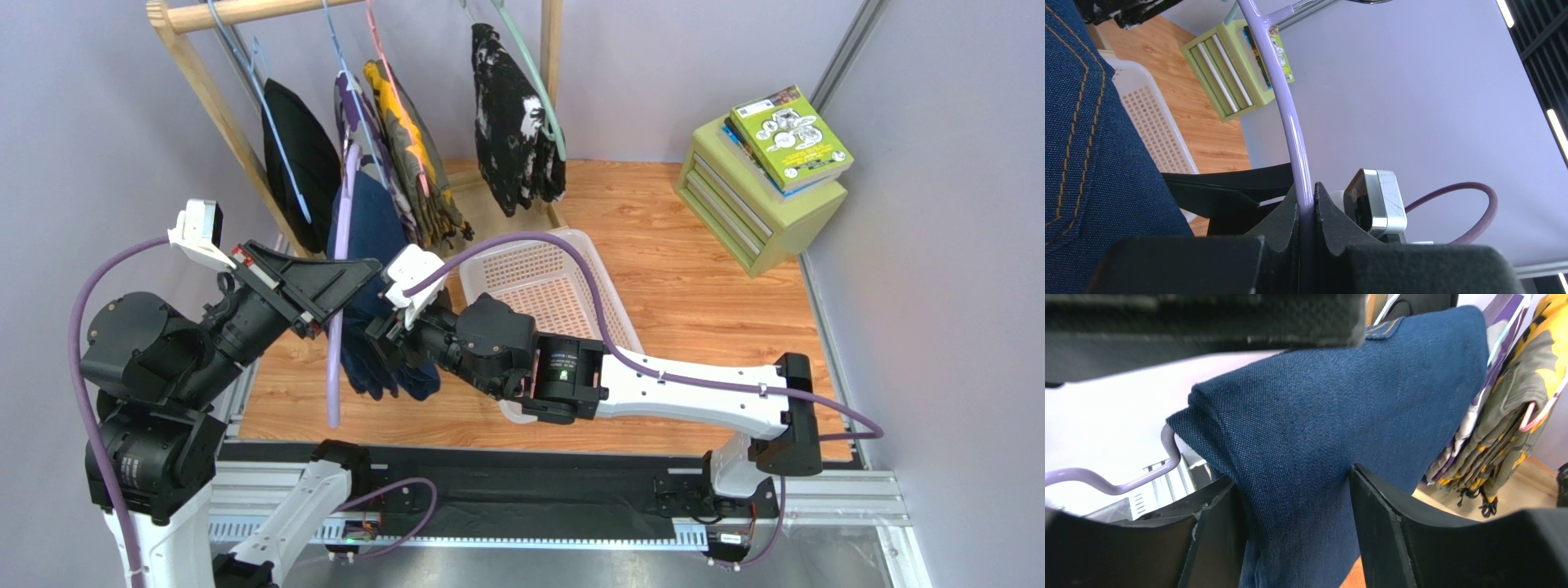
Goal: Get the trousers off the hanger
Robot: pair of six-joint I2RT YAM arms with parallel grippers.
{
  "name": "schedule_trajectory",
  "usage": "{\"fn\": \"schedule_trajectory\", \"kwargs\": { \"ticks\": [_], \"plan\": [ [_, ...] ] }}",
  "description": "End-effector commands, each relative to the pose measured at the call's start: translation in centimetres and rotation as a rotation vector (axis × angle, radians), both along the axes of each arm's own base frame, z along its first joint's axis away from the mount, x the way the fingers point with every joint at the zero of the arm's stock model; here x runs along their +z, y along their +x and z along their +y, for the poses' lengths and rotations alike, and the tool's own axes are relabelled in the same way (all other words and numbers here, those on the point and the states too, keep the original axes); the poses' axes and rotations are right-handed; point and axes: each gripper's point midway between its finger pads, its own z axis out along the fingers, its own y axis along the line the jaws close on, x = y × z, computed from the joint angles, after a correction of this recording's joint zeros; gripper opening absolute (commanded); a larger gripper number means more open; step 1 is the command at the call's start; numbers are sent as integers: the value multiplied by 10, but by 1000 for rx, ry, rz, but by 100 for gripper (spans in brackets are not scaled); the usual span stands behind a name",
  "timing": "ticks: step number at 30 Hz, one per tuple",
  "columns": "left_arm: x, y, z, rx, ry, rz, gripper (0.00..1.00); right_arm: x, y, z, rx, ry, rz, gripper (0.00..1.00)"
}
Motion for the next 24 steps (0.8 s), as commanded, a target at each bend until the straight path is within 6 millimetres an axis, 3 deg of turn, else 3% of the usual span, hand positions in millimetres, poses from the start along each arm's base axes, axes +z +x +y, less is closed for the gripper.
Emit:
{"fn": "schedule_trajectory", "kwargs": {
  "ticks": [1, 11, 16, 24],
  "plan": [
    [47, -25, -1, -48, -4, -241, 0, 37, 14, -9, -52, 77, -53, 63],
    [47, -30, -8, -106, 49, -306, 0, 30, -9, -17, 81, -16, -65, 77],
    [48, -32, -12, -137, 54, -324, 0, 27, -2, -22, 56, -55, -91, 81],
    [45, -30, -14, -146, 58, -305, 0, 43, 13, -37, 36, -49, -117, 83]
  ]
}}
